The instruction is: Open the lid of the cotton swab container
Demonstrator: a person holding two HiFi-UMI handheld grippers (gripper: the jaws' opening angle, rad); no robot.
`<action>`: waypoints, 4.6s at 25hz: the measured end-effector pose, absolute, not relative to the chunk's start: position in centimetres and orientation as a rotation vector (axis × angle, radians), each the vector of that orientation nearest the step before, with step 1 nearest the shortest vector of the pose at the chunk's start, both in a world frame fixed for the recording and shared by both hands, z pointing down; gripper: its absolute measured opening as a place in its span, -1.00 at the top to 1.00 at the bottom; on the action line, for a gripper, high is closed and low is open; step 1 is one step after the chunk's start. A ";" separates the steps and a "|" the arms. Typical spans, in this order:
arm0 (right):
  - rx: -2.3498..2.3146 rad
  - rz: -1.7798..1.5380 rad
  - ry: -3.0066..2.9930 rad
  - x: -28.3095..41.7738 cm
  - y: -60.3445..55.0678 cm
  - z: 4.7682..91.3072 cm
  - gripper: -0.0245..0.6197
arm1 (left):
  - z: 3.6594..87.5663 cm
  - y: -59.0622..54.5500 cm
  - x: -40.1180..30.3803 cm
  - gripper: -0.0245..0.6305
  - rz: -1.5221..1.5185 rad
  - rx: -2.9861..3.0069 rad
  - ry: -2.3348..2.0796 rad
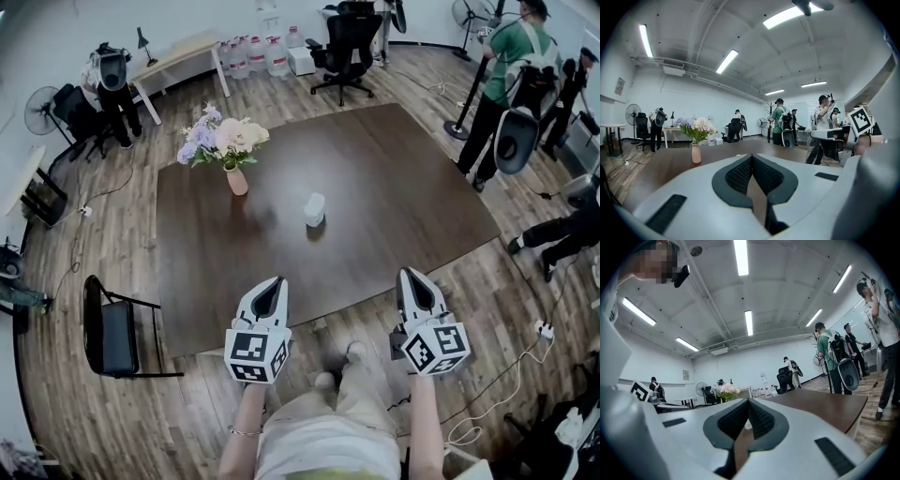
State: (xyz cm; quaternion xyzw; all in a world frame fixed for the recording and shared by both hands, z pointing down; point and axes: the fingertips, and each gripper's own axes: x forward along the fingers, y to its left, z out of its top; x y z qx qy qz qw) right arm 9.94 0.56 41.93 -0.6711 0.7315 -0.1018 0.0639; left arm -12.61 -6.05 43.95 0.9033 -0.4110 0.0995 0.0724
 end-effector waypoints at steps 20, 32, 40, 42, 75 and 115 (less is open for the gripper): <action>-1.727 -0.380 2.461 14.8 -17.8 41.7 0.86 | 44.7 -18.4 -6.6 0.85 0.309 2.548 -1.459; -1.558 -0.452 2.624 15.9 -24.6 44.4 0.86 | 48.7 -22.7 -4.6 0.85 0.353 2.382 -1.548; -1.523 -0.542 2.677 14.3 -26.7 47.9 0.86 | 53.0 -24.1 -3.6 0.74 0.430 2.377 -1.431; -1.524 -0.563 2.680 14.0 -27.3 48.5 0.86 | 54.2 -24.6 -3.3 0.55 0.444 2.371 -1.391; -1.569 -0.611 2.651 15.1 -28.7 49.6 0.86 | 62.8 -28.5 0.8 0.24 0.827 2.461 -1.084; -0.116 -0.517 3.196 4.2 -20.5 39.3 0.03 | 45.3 -18.8 5.5 0.25 0.754 2.817 -0.387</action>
